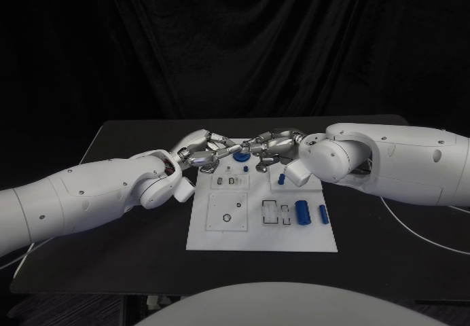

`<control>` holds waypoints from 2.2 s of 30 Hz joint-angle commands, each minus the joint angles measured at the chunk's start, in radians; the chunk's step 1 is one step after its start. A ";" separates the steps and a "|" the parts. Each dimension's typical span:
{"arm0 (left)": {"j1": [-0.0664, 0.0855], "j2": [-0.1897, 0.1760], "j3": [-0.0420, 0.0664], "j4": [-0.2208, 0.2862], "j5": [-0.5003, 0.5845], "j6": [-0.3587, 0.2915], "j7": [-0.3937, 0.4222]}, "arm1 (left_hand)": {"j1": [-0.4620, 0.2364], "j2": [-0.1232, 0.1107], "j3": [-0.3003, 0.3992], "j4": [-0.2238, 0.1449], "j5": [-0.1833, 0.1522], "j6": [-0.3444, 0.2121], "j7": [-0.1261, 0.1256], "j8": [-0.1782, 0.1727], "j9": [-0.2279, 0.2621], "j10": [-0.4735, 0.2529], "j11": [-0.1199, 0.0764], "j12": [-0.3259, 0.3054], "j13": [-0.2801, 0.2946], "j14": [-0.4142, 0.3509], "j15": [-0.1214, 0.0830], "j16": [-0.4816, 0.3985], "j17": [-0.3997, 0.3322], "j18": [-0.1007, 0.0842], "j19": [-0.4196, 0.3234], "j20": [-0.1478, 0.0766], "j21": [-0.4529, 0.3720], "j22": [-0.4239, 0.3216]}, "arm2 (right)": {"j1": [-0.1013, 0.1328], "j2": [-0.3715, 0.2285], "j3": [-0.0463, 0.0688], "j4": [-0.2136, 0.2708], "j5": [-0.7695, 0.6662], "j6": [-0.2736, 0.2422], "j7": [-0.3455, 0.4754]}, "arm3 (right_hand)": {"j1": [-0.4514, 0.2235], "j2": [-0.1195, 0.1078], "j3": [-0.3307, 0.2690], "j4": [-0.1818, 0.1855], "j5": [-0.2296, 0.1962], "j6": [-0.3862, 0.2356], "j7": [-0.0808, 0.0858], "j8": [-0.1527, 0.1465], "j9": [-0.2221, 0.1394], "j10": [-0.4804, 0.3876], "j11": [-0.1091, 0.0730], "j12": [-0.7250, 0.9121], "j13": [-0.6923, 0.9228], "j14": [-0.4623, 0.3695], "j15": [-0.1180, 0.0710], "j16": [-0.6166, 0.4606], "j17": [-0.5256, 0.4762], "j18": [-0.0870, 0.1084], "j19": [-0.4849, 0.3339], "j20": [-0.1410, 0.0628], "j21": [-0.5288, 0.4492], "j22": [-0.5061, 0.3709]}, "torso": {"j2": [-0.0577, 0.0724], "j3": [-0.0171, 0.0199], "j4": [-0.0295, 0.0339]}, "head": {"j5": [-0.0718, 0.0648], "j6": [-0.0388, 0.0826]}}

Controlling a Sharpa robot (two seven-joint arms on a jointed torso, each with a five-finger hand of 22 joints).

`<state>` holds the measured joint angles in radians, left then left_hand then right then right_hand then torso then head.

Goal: Assemble the parts on the task board

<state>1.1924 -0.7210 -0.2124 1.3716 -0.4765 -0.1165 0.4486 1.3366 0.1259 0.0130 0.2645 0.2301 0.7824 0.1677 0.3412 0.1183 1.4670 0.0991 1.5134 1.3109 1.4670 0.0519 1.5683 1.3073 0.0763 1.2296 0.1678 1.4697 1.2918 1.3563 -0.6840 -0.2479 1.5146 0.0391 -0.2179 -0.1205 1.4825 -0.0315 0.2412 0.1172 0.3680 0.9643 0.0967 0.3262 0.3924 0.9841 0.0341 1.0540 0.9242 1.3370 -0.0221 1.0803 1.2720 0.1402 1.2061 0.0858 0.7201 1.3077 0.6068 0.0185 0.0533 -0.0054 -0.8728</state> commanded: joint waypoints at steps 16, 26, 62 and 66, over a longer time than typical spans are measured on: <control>-0.006 -0.006 0.002 -0.012 0.004 0.043 0.022 | 0.086 -0.016 0.033 -0.057 0.133 -0.003 -0.005 0.011 0.004 0.015 -0.007 -0.011 0.212 0.104 -0.004 0.003 0.263 -0.002 -0.014 -0.005 -0.009 0.001 | -0.003 -0.016 0.000 0.004 -0.008 -0.017 0.012 | -0.005 0.010 -0.004 0.004 0.005 -0.005 0.002 0.008 0.129 -0.004 0.000 0.002 0.000 -0.005 0.002 0.000 0.001 0.011 -0.009 0.003 -0.007 0.053 | -0.001 0.0011 -0.0008 | 0.004 0.000; -0.009 -0.006 0.002 -0.013 0.004 0.048 0.033 | 0.095 -0.019 0.041 -0.060 0.146 -0.002 -0.006 0.012 0.004 0.016 -0.007 -0.010 0.213 0.104 -0.003 0.003 0.263 -0.002 -0.014 -0.005 -0.009 0.002 | -0.003 -0.014 0.000 0.000 -0.008 -0.013 -0.003 | -0.005 0.010 -0.005 0.004 0.005 -0.006 0.002 0.009 0.129 -0.006 0.000 0.001 -0.002 -0.006 0.002 -0.002 0.000 0.011 -0.011 0.003 -0.011 0.053 | -0.002 0.0010 -0.0015 | 0.010 0.000; -0.011 0.004 0.002 -0.015 0.004 0.066 0.006 | 0.146 -0.027 0.116 -0.101 0.176 0.030 -0.024 0.086 0.072 0.019 -0.022 -0.010 0.215 0.104 -0.017 0.003 0.263 -0.002 -0.012 -0.018 -0.008 0.008 | -0.003 0.004 0.000 -0.011 -0.045 0.006 -0.042 | -0.010 0.013 -0.011 0.015 -0.014 -0.017 0.001 0.018 0.129 -0.018 0.000 0.003 -0.011 -0.010 0.003 -0.006 -0.004 0.015 -0.020 0.005 -0.035 0.046 | -0.002 0.0012 -0.0018 | 0.015 0.000; -0.011 0.006 0.002 -0.016 0.004 0.072 -0.001 | 0.150 -0.035 0.139 -0.114 0.190 0.026 -0.026 0.103 0.094 0.019 -0.024 -0.011 0.215 0.104 -0.019 0.003 0.263 -0.002 -0.013 -0.019 -0.008 0.009 | -0.003 0.006 0.000 -0.011 -0.045 0.009 -0.042 | -0.011 0.014 -0.012 0.016 -0.016 -0.018 0.001 0.019 0.129 -0.018 0.000 0.004 -0.012 -0.011 0.003 -0.006 -0.004 0.015 -0.021 0.005 -0.036 0.045 | -0.003 0.0012 -0.0014 | 0.015 0.000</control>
<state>1.1831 -0.7184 -0.2117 1.3538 -0.4762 -0.0653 0.4507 1.4752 0.0912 0.1444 0.1527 0.4157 0.8106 0.1471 0.4390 0.2043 1.4648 0.0862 1.5084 1.3106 1.4689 0.0391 1.5682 1.3073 0.0764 1.2175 0.1549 1.4658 1.2998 1.3560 -0.6796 -0.2487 1.5031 -0.0023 -0.2212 -0.1491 1.4758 -0.0234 0.2288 0.1268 0.3585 0.9452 0.1030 0.3410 0.4152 0.9697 0.0341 1.0541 0.9138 1.3334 -0.0185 1.0803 1.2696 0.1401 1.1919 0.0930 0.6912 1.3073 0.6048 0.0196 0.0521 0.0094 -0.8728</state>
